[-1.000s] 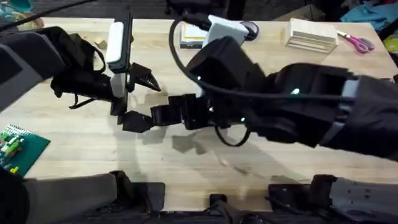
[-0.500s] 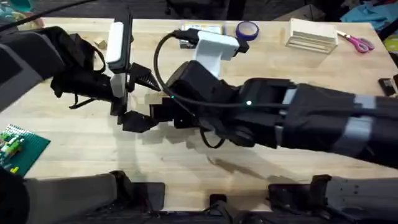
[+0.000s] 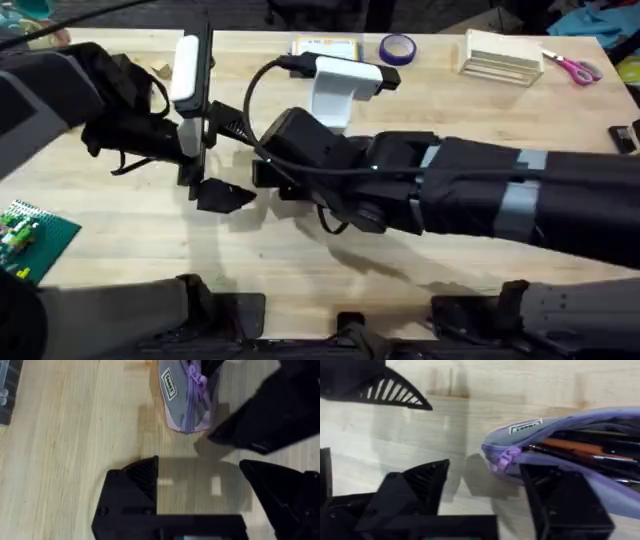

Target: Unzip the bag, pick up the pens from the table one at a time and place them inside, then zip the bag closed.

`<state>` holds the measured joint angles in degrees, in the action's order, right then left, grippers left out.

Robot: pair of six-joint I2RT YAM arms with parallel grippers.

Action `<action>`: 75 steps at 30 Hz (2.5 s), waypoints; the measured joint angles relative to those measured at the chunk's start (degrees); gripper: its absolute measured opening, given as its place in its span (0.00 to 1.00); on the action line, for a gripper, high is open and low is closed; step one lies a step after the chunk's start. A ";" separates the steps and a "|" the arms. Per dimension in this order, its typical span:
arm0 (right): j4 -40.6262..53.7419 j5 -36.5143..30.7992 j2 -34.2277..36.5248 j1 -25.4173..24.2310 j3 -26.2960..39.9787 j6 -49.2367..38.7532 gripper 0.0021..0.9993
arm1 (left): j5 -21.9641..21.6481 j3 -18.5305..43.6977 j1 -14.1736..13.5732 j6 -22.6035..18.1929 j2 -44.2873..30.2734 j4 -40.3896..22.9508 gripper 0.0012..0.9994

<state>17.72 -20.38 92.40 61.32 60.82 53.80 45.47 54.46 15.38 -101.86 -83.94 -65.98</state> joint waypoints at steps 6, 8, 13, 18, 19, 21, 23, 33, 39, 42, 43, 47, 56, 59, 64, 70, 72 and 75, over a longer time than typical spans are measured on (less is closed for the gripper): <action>0.02 -0.85 0.37 -0.11 0.00 0.02 0.54 | 0.00 0.00 0.00 0.00 0.00 0.00 0.99; 0.02 -1.01 0.37 -0.17 0.00 0.02 0.49 | 0.00 0.00 0.00 0.00 0.00 0.00 0.99; 0.09 -1.03 0.37 -0.51 0.00 0.02 0.39 | 0.00 0.00 0.00 0.00 0.00 0.00 0.99; 0.31 -1.02 0.36 -1.30 0.00 0.02 0.29 | 0.00 0.00 0.00 0.00 0.00 0.00 0.99; 0.33 -1.03 0.37 -1.42 0.00 0.02 0.26 | 0.00 0.00 0.00 0.00 0.00 0.00 0.99; 0.38 -1.03 0.37 -1.61 0.00 0.06 0.18 | 0.00 0.00 0.00 0.00 0.00 0.00 0.99; 0.17 -1.00 0.37 -1.62 0.00 0.06 0.10 | 0.00 0.00 0.00 0.00 -0.02 0.00 0.99; -0.01 -0.99 0.37 -1.60 0.00 0.02 0.03 | 0.00 0.00 0.00 0.00 0.00 0.00 0.99; 0.04 -0.98 0.09 -1.60 0.00 -0.25 0.03 | 0.00 0.00 0.00 0.00 0.00 0.00 1.00; 0.22 -1.00 -1.40 -1.62 0.00 -1.32 0.03 | 0.00 0.00 0.00 0.00 0.00 0.00 0.99; 0.22 -1.02 -2.31 -1.62 0.00 -1.84 0.03 | 0.00 0.00 0.00 0.00 0.00 0.00 0.99; 0.35 -1.00 -5.87 -1.62 0.00 -2.91 0.03 | 0.00 0.00 0.00 0.00 0.00 0.00 0.99; 0.70 -0.99 -6.76 -1.87 0.00 -3.30 0.03 | 0.65 0.00 0.00 0.00 0.00 -0.02 0.99; 0.70 -0.98 -6.78 -2.13 0.00 -3.30 0.03 | 1.77 0.00 0.00 -0.01 0.00 0.05 0.99; 0.68 -0.92 -6.78 -2.67 0.00 -3.30 0.03 | 3.70 0.00 0.00 0.04 -0.20 0.19 0.99; 0.66 -0.81 -6.78 -2.73 0.00 -3.30 0.03 | 13.57 0.00 0.00 0.05 -11.28 0.19 0.99; 0.66 -0.81 -6.78 -2.73 0.00 -3.30 0.03 | 15.88 0.00 -0.02 0.07 -13.47 0.20 0.99; 0.66 -0.81 -6.78 -2.73 0.00 -3.30 0.03 | 18.37 0.00 -0.20 0.07 -15.86 0.22 0.99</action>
<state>18.37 -21.19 85.62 58.59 60.82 50.50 63.85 54.46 15.18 -101.80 -99.80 -65.76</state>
